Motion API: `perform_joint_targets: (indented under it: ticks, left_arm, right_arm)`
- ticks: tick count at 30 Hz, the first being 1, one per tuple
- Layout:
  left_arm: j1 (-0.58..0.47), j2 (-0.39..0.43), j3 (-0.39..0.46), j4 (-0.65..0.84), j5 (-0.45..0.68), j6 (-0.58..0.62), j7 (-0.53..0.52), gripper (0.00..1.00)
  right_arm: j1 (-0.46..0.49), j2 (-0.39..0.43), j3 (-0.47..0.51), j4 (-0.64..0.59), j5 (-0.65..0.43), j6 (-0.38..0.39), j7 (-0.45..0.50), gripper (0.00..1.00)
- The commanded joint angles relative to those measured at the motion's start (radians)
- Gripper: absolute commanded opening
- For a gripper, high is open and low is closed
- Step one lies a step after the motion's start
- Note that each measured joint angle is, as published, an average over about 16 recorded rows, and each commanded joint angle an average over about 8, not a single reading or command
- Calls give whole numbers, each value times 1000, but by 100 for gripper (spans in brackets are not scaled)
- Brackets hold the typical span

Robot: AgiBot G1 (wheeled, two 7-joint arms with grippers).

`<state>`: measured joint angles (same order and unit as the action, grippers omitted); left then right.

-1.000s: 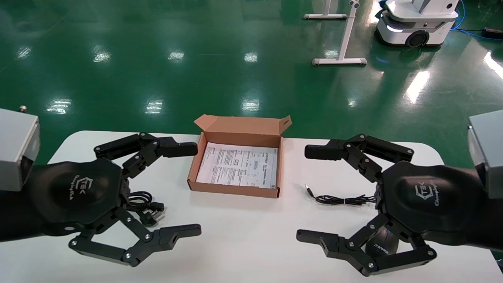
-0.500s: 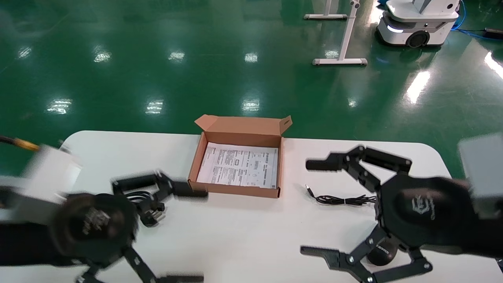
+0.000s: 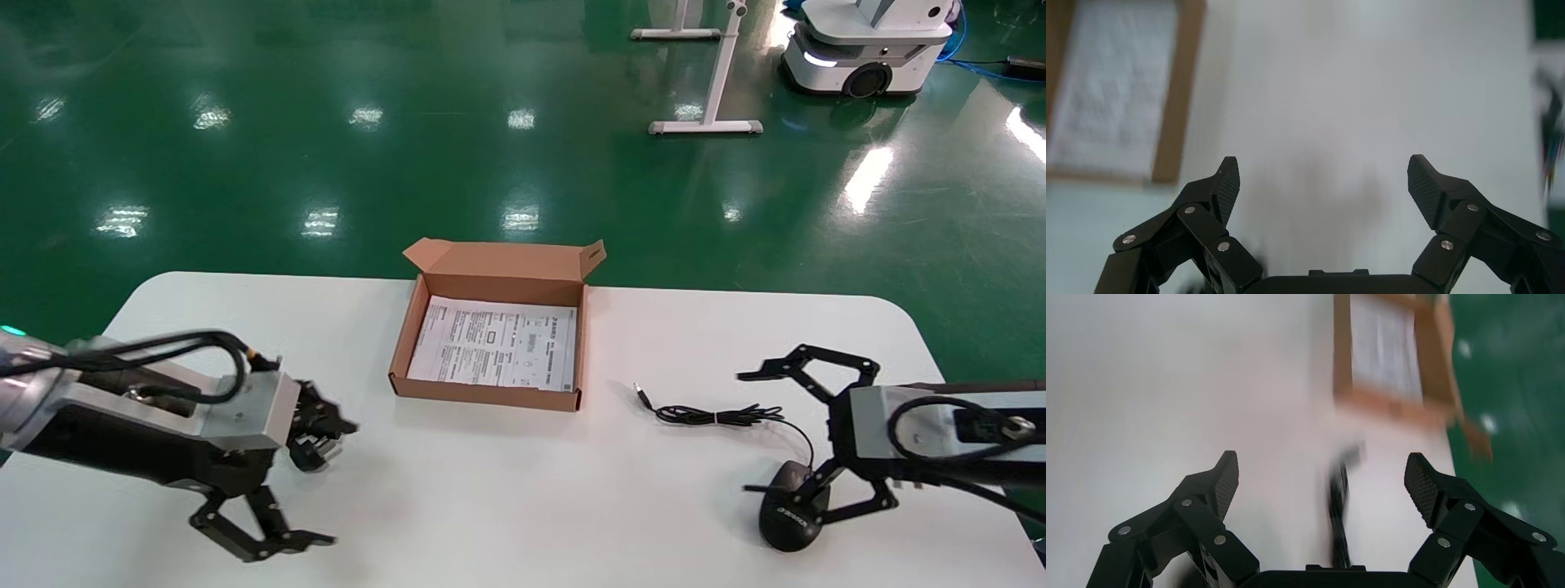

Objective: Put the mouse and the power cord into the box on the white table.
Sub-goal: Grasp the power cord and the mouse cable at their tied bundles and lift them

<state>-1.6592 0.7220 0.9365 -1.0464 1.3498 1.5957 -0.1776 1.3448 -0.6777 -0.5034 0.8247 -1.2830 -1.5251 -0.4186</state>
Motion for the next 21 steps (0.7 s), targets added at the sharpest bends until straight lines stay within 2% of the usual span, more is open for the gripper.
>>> perform_joint_targets:
  ticks: [1,5,11,21]
  left_arm:
    - [-55,24,83,56,54,-1,34,100]
    - [-124,84,179,225,105,-6,124,100]
    - [-197,172,272,474,170,-18,255,100]
    - [-225,294,314,795,218,-91,428,100]
  right_arm:
    - [41,-18,-29,-72,-79,21,-78,100]
    - [101,-77,-63,-197,-162,58,-174,100]
    - [164,-173,-96,-369,-232,119,-279,100]
    - [242,-284,-120,-569,-281,196,-398,100]
